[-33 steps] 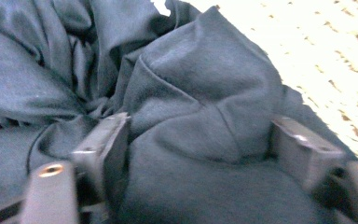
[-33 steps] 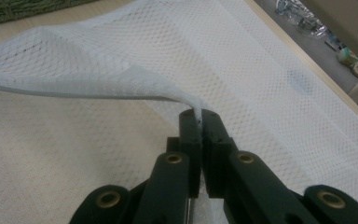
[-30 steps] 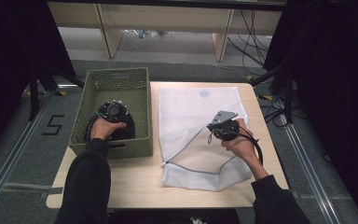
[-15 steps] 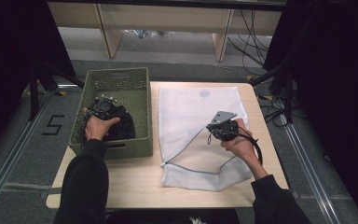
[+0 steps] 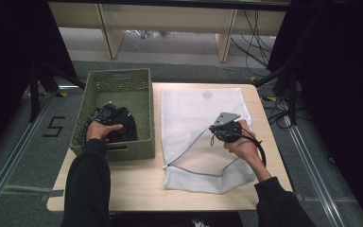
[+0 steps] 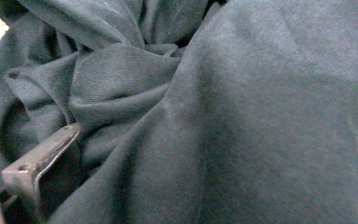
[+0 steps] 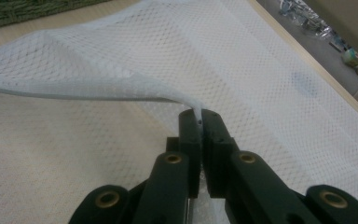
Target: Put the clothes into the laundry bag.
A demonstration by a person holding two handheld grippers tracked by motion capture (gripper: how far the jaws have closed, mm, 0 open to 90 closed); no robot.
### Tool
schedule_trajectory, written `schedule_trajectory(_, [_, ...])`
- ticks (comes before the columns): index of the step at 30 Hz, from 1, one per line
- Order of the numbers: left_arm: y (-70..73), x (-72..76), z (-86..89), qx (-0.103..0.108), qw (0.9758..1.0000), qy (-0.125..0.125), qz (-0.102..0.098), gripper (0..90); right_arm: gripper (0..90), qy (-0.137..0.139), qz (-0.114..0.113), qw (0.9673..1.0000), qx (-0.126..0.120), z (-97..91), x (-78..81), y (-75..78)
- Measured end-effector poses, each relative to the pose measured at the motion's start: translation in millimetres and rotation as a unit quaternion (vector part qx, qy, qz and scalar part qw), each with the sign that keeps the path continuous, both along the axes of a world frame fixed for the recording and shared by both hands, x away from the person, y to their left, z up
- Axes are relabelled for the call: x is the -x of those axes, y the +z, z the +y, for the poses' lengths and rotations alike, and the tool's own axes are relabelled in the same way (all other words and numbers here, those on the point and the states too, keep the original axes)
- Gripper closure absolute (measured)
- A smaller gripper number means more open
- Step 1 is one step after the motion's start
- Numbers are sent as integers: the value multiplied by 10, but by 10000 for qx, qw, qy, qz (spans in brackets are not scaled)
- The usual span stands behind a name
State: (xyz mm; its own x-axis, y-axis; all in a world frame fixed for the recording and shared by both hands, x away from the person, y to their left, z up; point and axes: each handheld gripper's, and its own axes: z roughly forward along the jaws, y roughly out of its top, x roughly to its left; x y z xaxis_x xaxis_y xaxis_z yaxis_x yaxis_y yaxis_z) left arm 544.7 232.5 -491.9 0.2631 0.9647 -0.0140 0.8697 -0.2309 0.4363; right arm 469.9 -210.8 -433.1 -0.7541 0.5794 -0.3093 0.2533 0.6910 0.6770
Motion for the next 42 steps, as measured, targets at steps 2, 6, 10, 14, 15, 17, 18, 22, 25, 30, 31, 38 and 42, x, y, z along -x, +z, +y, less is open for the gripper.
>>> schedule_trajectory(2, [0, 7, -9, 38, 10000, -78, 28, 0, 885, -7, -4, 10000, -14, 4, -2, 1])
schedule_trajectory(6, [-22, 4, -15, 29, 10000, -85, 17, 0, 883, -43, 37, 10000, -27, 30, 0, -5])
schedule_trajectory(10, [12, 34, -50, 214, 9996, -209, -9, 134, 886, -31, 23, 10000, -31, 34, -11, -3])
schedule_trajectory(14, [61, 46, -81, 271, 9992, -285, 19, 351, 886, 48, -9, 10000, -31, 34, -17, 6])
schedule_trajectory(15, [67, 50, -87, 297, 9992, -267, 7, 386, 885, 40, -16, 10000, -29, 37, -22, 7])
schedule_trajectory(17, [85, 54, -69, 308, 9994, -179, -16, 472, 884, 59, -6, 10000, -20, 51, -15, 8])
schedule_trajectory(18, [90, 55, -61, 223, 9996, -184, -38, 523, 884, 45, 27, 10000, -36, 59, -2, 8])
schedule_trajectory(22, [96, 61, -76, 205, 9995, -217, -69, 601, 884, 50, -28, 10000, -40, 57, -16, 23])
schedule_trajectory(25, [110, 62, -50, 286, 9993, -226, -119, 633, 886, 14, 15, 10000, -87, 43, -11, 23])
schedule_trajectory(30, [229, 72, 4, 294, 9982, -385, -352, 655, 891, 37, -4, 9999, -99, 19, -31, 30])
schedule_trajectory(31, [266, 75, 12, 383, 9974, -338, -500, 657, 892, -18, 30, 9999, -139, 21, -18, 30])
schedule_trajectory(38, [699, 108, 20, 567, 9929, -438, -950, 663, 897, -15, 9, 9999, -139, 11, -23, 35])
schedule_trajectory(42, [960, 150, -6, 562, 9897, -592, -1176, 664, 898, 31, -79, 9998, -163, -7, -46, 46])
